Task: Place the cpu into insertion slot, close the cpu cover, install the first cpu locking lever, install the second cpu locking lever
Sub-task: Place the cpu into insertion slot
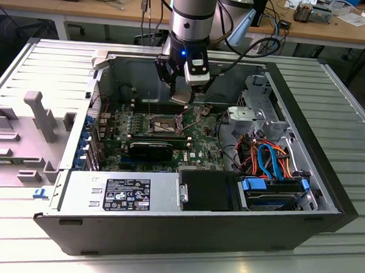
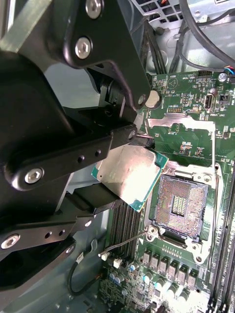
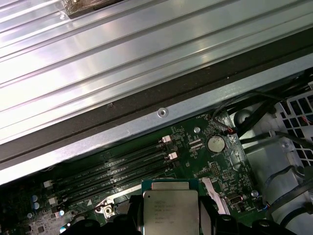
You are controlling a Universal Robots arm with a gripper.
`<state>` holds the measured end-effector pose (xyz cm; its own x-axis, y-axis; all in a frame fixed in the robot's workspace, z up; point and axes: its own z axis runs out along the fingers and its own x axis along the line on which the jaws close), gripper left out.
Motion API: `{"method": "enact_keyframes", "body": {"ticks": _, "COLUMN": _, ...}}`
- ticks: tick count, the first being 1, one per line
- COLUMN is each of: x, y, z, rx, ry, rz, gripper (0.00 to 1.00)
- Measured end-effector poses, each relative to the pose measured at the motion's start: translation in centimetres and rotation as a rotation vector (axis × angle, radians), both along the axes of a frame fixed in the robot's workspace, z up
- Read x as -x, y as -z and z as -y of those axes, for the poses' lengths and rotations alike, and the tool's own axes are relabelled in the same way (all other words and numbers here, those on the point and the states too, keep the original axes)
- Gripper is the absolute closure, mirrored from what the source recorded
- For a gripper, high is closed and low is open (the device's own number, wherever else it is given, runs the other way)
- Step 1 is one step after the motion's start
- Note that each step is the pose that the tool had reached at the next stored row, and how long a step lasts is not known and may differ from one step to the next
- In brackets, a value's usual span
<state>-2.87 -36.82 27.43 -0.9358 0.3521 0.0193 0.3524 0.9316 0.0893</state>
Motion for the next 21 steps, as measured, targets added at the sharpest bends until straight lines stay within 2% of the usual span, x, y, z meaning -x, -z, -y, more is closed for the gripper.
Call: {"method": "enact_keyframes", "body": {"ticks": 21, "x": 0.00, "y": 0.02, "z": 0.01, "rx": 0.0000, "ry": 0.013, "rz": 0.0000, "gripper": 0.45}}
